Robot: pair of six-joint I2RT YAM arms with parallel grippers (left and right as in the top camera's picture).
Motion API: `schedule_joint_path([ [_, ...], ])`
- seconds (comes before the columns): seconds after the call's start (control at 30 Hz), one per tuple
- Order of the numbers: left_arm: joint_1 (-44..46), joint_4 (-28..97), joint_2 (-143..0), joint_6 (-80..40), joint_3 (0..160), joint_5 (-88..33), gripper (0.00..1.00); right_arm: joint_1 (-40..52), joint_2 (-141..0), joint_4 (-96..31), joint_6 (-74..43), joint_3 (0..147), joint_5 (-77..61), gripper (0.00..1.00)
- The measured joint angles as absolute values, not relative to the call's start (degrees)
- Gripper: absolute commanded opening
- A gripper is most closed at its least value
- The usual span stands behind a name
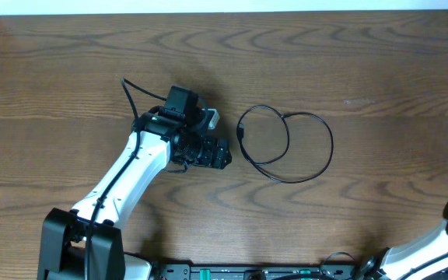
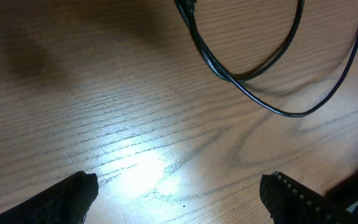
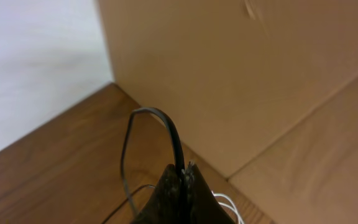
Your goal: Untangle cables
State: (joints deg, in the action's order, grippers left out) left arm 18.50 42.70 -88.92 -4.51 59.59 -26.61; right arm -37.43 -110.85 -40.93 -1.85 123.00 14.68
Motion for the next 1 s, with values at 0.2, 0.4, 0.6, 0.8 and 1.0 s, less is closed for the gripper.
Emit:
schedule_joint_path([
  [0.2, 18.50, 42.76, -88.92, -4.51, 59.59, -26.59, 0.89, -47.81, -115.92, -41.63, -7.29, 122.89, 6.22, 0.01],
  [0.4, 18.50, 42.57, -88.92, -4.51, 59.59, -26.61, 0.89, -54.57, -120.42, -46.19, -12.78, 122.89, -1.50, 0.52],
  [0.6, 18.50, 42.54, -88.92, -4.51, 59.59, -26.61, 0.89, -54.06, -123.46, -49.10, -16.32, 122.67, -5.52, 0.99],
  [0.8, 18.48, 42.50, -88.92, -4.51, 59.59, -26.61, 0.89, -52.66, -123.35, -51.20, -18.48, 122.67, -9.37, 0.99],
  [1.0, 18.50, 42.44, -88.92, -4.51, 59.59, -26.61, 0.89, -50.39, -122.69, -56.21, -18.87, 122.67, -21.34, 0.90],
])
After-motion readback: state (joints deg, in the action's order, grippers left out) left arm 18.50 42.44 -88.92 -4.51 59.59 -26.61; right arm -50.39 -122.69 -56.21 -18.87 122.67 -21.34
